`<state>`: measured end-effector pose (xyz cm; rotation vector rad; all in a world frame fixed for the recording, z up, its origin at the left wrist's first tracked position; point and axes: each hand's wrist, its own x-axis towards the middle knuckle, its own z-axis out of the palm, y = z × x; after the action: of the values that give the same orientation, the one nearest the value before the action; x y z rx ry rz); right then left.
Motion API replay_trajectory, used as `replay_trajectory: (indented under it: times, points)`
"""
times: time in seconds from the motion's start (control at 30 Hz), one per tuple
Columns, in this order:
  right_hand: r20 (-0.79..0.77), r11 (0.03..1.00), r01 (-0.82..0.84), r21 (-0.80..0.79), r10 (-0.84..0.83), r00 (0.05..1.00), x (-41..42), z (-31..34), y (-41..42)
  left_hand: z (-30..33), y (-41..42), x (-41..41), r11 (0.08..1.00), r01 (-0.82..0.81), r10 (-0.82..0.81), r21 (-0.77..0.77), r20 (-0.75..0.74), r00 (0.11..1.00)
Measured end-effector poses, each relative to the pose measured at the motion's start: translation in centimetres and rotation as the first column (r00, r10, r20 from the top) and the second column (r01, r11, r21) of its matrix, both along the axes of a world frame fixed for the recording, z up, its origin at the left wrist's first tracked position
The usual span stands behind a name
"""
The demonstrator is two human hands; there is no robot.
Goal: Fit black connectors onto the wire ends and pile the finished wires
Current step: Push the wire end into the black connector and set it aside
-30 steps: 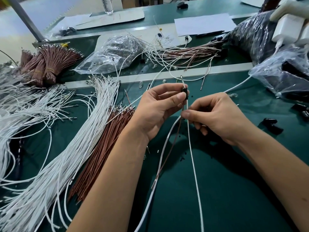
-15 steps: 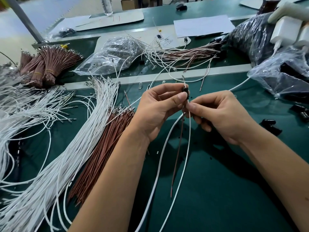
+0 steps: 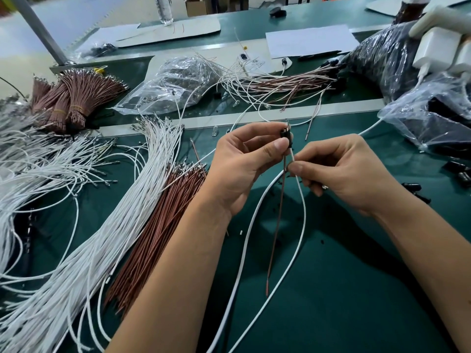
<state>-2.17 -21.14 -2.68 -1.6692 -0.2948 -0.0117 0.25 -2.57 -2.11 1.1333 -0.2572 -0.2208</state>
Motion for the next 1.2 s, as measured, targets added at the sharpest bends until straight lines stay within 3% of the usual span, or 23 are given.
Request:
replay_trajectory:
  times: [0.6,1.2]
  points:
    - [0.078,0.998,0.068,-0.002,-0.068,0.995,0.4,-1.0,0.1,0.1,0.1,-0.1,0.997,-0.015,0.007,0.073,0.111,0.994]
    - [0.073,0.997,0.044,-0.068,-0.039,0.997,0.3,-0.8,0.0,0.7,0.4,-0.1,0.984,-0.081,0.076,0.159,0.034,0.997]
